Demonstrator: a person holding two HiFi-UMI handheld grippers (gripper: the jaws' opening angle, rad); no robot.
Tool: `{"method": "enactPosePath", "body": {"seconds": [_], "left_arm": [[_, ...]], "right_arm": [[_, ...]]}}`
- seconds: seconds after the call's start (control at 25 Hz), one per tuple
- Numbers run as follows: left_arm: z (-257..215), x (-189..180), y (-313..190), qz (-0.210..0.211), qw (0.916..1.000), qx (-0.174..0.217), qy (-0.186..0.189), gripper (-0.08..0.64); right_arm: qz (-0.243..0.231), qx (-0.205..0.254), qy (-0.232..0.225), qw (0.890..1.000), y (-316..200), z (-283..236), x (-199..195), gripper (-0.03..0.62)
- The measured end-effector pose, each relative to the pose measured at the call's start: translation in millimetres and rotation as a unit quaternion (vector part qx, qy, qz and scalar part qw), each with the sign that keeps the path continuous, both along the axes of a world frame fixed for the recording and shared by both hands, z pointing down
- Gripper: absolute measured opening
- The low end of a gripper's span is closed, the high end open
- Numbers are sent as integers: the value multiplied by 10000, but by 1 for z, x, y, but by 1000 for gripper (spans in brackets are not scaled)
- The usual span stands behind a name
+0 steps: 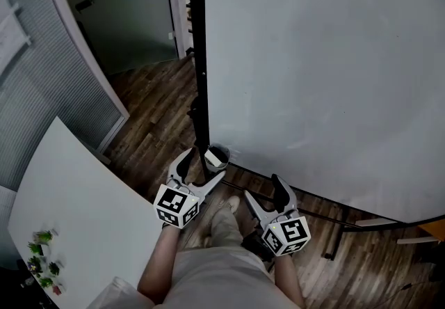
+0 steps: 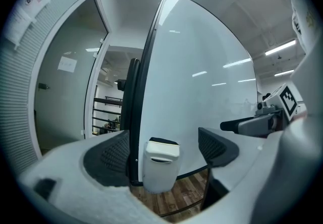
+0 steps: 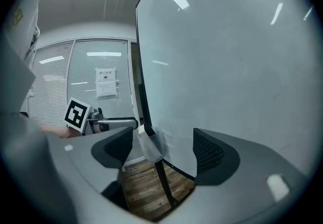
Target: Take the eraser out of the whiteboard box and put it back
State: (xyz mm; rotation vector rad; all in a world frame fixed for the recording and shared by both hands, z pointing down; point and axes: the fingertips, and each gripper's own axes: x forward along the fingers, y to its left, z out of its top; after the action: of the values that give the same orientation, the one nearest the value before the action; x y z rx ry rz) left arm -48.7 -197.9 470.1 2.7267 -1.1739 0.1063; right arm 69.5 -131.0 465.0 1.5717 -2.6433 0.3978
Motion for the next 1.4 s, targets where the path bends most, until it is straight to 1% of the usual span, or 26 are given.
{"method": "enactPosePath", "body": {"seconds": [0.24, 0.52, 0.64, 0.92, 1.2, 1.4], "left_arm": [[4, 1, -6, 2, 10000, 47, -86, 404], [12, 10, -13, 120, 9992, 97, -376, 384], [17, 13, -15, 160, 9982, 129, -565, 371], [20, 15, -22, 125, 9980, 168, -599, 350], [22, 21, -24, 201, 9971, 250, -695, 318], [20, 26, -26, 310, 9954, 342, -836, 282]], "right_arm": [[-116, -60, 14, 9999, -11, 4, -5, 370], [-138, -164, 22, 9998, -19, 11, -4, 370], [-121, -208, 11, 9997, -22, 14, -2, 368], [-106, -303, -1, 9995, -26, 22, 1, 367], [-84, -370, -26, 9993, -30, 28, 4, 362], [-88, -432, -58, 9990, -34, 29, 4, 359]]}}
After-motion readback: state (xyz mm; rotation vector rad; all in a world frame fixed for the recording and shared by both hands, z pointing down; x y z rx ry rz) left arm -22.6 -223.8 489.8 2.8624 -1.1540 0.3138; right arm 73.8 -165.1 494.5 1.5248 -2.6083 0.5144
